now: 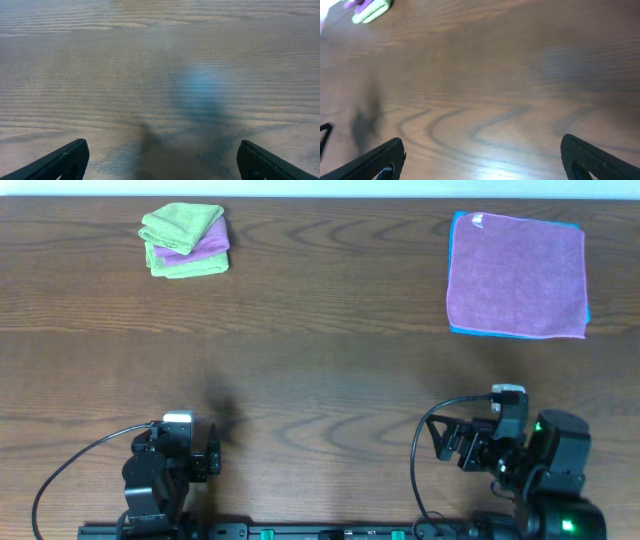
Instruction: Fold the cloth
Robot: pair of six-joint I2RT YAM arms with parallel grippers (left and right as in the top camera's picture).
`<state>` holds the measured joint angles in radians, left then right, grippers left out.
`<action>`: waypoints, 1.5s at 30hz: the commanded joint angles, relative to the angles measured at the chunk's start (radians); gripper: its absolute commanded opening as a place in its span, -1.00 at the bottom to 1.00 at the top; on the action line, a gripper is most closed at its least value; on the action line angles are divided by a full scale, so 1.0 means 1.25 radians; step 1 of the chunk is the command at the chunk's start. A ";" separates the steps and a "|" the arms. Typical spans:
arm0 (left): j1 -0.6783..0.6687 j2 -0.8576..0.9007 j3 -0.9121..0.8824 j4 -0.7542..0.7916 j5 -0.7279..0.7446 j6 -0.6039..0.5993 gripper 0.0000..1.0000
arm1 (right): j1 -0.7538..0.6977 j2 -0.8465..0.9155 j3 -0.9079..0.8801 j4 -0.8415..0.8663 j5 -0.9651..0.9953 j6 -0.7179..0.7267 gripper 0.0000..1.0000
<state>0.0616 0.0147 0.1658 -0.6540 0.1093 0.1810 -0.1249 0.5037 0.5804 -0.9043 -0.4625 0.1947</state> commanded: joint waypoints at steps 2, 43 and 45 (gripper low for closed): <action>-0.005 -0.008 -0.005 -0.005 0.009 0.008 0.91 | 0.042 -0.083 -0.027 0.016 0.144 -0.015 0.98; -0.005 -0.008 -0.005 -0.005 0.009 0.008 0.91 | 0.159 -0.399 -0.322 0.079 0.382 -0.097 0.99; -0.005 -0.008 -0.005 -0.005 0.009 0.008 0.91 | 0.159 -0.399 -0.322 0.079 0.366 -0.097 0.98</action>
<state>0.0616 0.0147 0.1658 -0.6544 0.1089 0.1810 0.0631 0.0162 0.1898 -0.8062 0.0097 0.0937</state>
